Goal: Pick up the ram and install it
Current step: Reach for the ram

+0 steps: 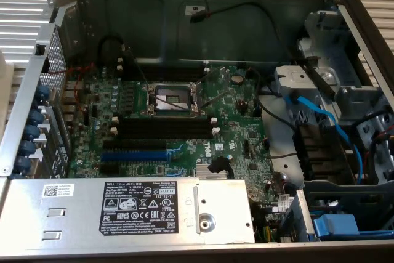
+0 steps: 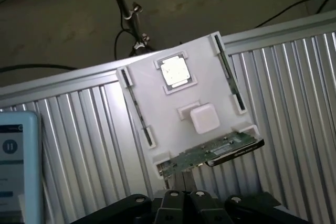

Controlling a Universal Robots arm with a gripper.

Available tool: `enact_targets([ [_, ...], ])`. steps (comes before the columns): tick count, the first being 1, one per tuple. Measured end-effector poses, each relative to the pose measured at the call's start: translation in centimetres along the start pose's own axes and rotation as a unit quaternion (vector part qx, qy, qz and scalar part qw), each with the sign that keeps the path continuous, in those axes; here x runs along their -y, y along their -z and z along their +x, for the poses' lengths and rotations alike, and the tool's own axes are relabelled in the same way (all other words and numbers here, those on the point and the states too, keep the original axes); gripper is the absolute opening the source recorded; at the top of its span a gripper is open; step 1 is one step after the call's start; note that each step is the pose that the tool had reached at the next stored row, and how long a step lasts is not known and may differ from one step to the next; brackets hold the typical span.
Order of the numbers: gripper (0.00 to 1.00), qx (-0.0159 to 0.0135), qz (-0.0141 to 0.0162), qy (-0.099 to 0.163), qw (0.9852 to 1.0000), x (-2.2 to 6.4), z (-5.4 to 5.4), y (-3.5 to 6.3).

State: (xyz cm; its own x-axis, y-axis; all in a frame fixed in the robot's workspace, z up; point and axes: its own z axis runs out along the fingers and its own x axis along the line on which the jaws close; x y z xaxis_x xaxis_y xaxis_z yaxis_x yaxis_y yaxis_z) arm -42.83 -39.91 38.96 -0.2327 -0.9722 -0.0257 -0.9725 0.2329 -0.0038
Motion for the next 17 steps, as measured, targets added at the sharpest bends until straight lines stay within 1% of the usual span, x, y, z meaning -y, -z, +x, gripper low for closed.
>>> enact_targets([
  [4,0.11,0.0001,-0.0005,0.018,0.9998,-0.53,0.1,-0.32],
  [9,0.11,0.0001,-0.0007,0.026,0.9997,-1.75,0.5,-0.64],
  [13,0.11,0.0004,-0.0011,0.04,0.9992,-1.85,0.9,-0.78],
  [17,0.11,0.0009,-0.0018,0.06,0.9982,-1.89,1.2,-0.95],
])
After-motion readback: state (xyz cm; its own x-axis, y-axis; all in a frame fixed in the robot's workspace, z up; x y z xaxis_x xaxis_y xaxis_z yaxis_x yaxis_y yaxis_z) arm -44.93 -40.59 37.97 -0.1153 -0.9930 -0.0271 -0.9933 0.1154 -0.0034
